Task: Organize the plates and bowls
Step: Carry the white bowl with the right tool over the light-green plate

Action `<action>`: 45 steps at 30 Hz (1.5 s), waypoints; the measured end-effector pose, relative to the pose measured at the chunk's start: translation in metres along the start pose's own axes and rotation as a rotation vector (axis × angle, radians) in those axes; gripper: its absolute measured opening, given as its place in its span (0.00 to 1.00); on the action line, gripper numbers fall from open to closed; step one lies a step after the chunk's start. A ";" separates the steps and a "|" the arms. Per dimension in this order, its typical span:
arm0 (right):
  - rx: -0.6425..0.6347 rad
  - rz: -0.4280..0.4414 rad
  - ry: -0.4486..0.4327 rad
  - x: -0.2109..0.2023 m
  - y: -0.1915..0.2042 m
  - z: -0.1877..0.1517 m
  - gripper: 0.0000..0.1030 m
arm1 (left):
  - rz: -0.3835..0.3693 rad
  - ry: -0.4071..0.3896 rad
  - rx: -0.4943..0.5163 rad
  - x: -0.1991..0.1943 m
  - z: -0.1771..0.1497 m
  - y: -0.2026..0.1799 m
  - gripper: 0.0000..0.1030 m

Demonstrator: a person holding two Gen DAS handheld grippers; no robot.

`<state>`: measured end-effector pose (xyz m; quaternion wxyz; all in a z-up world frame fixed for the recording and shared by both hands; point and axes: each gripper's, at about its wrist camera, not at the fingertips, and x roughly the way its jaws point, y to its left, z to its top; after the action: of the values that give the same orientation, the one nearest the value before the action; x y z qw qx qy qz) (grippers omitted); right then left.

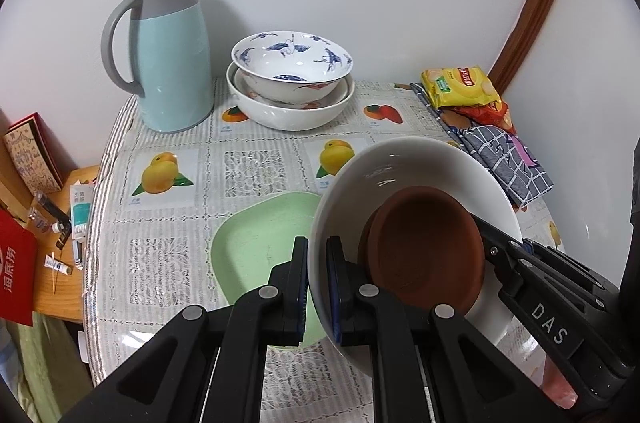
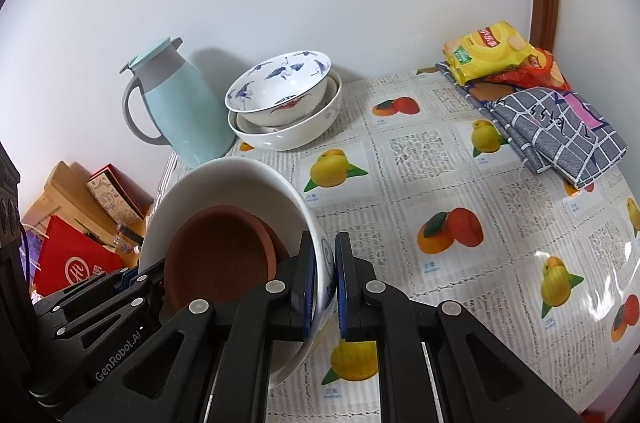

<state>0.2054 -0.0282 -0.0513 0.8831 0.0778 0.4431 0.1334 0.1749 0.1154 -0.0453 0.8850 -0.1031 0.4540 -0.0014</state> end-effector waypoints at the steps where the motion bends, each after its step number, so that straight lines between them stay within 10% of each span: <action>1: -0.001 0.002 0.002 0.002 0.001 0.000 0.09 | 0.002 0.002 -0.003 0.001 0.000 0.002 0.09; 45: -0.024 0.056 0.189 0.112 0.022 -0.018 0.09 | 0.076 0.158 -0.088 0.086 -0.015 0.064 0.09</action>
<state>0.2513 0.0273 -0.1417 0.8342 0.0666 0.5203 0.1703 0.2076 0.1674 -0.1343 0.8404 -0.1240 0.5257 0.0441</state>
